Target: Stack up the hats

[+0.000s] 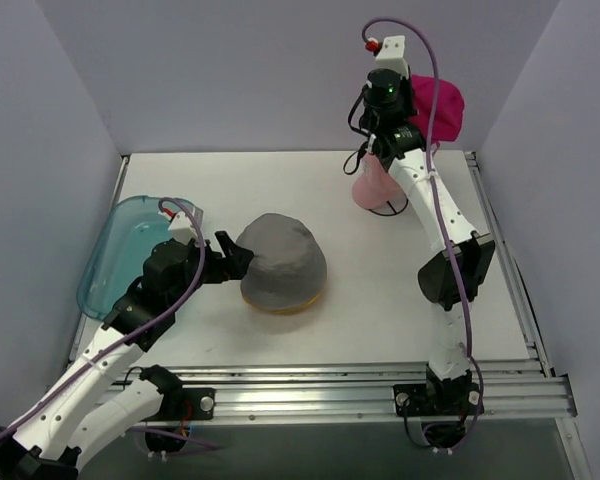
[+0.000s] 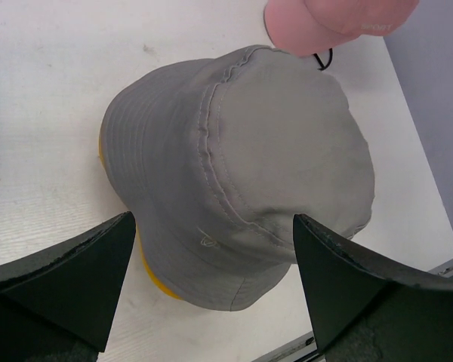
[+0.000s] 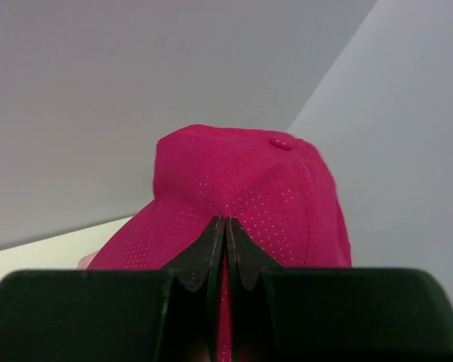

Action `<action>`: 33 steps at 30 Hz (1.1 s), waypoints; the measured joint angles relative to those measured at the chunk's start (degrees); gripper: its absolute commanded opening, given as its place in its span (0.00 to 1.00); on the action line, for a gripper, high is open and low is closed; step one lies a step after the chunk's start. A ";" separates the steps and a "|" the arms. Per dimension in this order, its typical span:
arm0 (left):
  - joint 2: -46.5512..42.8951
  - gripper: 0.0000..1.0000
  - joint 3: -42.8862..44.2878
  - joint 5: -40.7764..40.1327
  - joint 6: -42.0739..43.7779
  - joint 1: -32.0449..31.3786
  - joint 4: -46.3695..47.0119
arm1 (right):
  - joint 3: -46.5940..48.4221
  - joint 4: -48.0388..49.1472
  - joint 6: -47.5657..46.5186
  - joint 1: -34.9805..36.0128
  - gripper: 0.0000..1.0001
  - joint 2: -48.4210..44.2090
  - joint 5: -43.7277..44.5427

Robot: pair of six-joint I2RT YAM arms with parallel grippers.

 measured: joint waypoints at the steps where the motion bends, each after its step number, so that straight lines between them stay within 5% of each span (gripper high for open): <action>1: -0.09 0.94 0.00 -0.02 0.04 0.00 0.57 | 0.00 0.31 -0.31 0.00 0.00 0.72 -0.22; 33: -9.11 0.94 -4.76 -2.25 0.31 -0.81 5.46 | -2.89 -0.87 -0.13 6.69 0.00 9.77 2.60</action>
